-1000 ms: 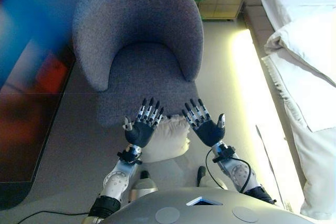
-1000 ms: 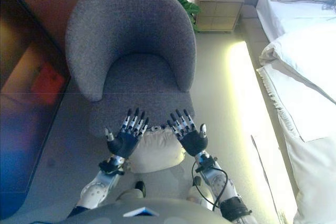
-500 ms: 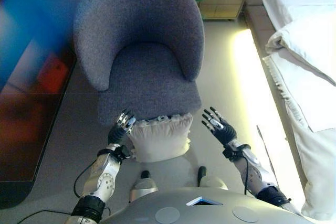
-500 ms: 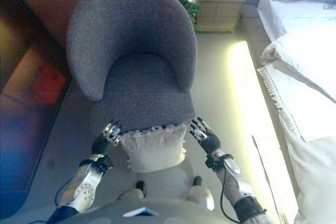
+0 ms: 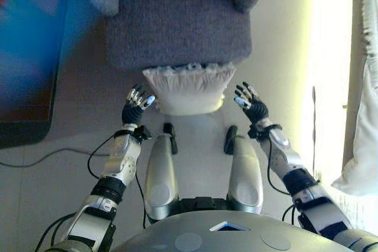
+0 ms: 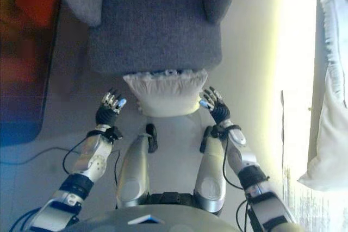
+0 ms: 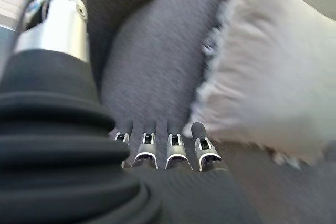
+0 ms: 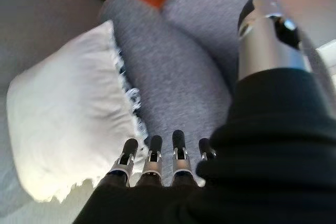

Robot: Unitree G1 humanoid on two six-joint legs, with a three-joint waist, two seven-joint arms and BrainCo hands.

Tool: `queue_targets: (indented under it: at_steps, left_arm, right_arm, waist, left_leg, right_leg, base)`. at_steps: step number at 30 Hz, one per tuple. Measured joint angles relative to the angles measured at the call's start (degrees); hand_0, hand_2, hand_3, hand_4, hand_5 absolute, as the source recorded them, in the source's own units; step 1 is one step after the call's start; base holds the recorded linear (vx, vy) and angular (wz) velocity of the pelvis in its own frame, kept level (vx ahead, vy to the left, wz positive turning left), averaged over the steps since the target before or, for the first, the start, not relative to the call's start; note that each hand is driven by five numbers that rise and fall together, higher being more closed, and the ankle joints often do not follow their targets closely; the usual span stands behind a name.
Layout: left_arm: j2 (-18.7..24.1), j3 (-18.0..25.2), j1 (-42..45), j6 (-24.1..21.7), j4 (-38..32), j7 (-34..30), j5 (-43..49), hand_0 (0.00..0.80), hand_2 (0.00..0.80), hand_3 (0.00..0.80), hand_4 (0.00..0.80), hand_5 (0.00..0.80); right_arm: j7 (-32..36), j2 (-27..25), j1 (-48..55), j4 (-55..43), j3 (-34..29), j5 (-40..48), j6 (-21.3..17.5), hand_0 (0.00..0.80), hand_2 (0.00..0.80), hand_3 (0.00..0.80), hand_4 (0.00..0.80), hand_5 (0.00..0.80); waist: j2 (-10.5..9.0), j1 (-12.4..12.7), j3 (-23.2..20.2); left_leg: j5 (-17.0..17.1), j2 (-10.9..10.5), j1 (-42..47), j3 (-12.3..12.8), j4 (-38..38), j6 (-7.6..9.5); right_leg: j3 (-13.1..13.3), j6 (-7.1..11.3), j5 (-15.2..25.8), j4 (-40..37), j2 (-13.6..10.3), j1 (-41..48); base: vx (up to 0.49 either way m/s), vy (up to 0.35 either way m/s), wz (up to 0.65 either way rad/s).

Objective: Pick up the cushion and take it to the sofa

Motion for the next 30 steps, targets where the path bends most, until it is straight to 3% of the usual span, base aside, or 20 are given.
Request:
queue_targets:
  at_steps: [7, 12, 17, 24, 30]
  left_arm:
    - [0.2, 0.1, -9.9, -1.2, 3.7, 4.4, 0.1, 0.000, 0.000, 0.000, 0.000, 0.000]
    - [0.2, 0.1, -15.3, -1.5, 5.7, 7.1, 0.3, 0.000, 0.000, 0.000, 0.000, 0.000]
    - [0.1, 0.1, -20.3, -0.6, 9.5, 5.8, -1.2, 0.000, 0.000, 0.000, 0.000, 0.000]
    - [2.8, 0.6, -27.2, 3.1, 10.4, 2.9, -10.3, 0.000, 0.000, 0.000, 0.000, 0.000]
    - [4.5, 0.7, -32.1, 6.9, 16.7, 4.5, -13.6, 0.000, 0.000, 0.000, 0.000, 0.000]
  right_arm:
    - [-5.9, -2.0, -13.2, 2.6, 1.7, -2.2, 0.8, 0.000, 0.000, 0.000, 0.000, 0.000]
    - [-8.8, -3.0, -19.0, 5.2, 2.1, -3.2, 3.1, 0.000, 0.000, 0.000, 0.000, 0.000]
    - [-10.3, -4.9, -23.0, 9.2, 2.0, -3.2, 5.8, 0.000, 0.000, 0.000, 0.000, 0.000]
    - [-8.6, -6.1, -28.5, 12.1, 3.4, -3.0, 8.5, 0.000, 0.000, 0.000, 0.000, 0.000]
    - [-6.1, -6.4, -32.4, 15.6, 4.3, -2.0, 9.3, 0.000, 0.000, 0.000, 0.000, 0.000]
  waist:
    - [0.49, -0.1, 3.5]
    - [0.74, -0.1, 3.9]
    - [0.86, -0.3, 4.1]
    - [0.87, -1.3, 4.2]
    - [0.87, -2.1, 4.2]
  left_leg:
    - [-3.9, 0.9, -15.5, -2.6, 15.8, -0.17]
    - [-4.8, 1.1, -23.7, -4.1, 22.5, -0.75]
    - [-6.0, 1.2, -30.2, -5.7, 29.0, -1.45]
    - [-6.6, 2.0, -36.0, -6.8, 34.4, -1.89]
    - [-7.0, 2.6, -38.3, -7.1, 36.9, -1.77]
  right_leg:
    - [2.8, -0.87, -4.6, 16.5, -0.2, -15.7]
    - [4.0, -1.43, -6.6, 24.1, -0.1, -24.2]
    - [4.8, -2.28, -8.7, 31.4, -0.1, -30.9]
    - [6.0, -2.86, -9.4, 37.0, 0.9, -37.1]
    - [6.7, -2.91, -9.4, 39.1, 1.2, -39.4]
  base:
    - [-0.079, 0.029, 0.02]
    - [-0.022, 0.011, 0.00]
    - [0.008, 0.005, 0.00]
    - [0.027, 0.024, -0.05]
    - [0.005, 0.003, 0.00]
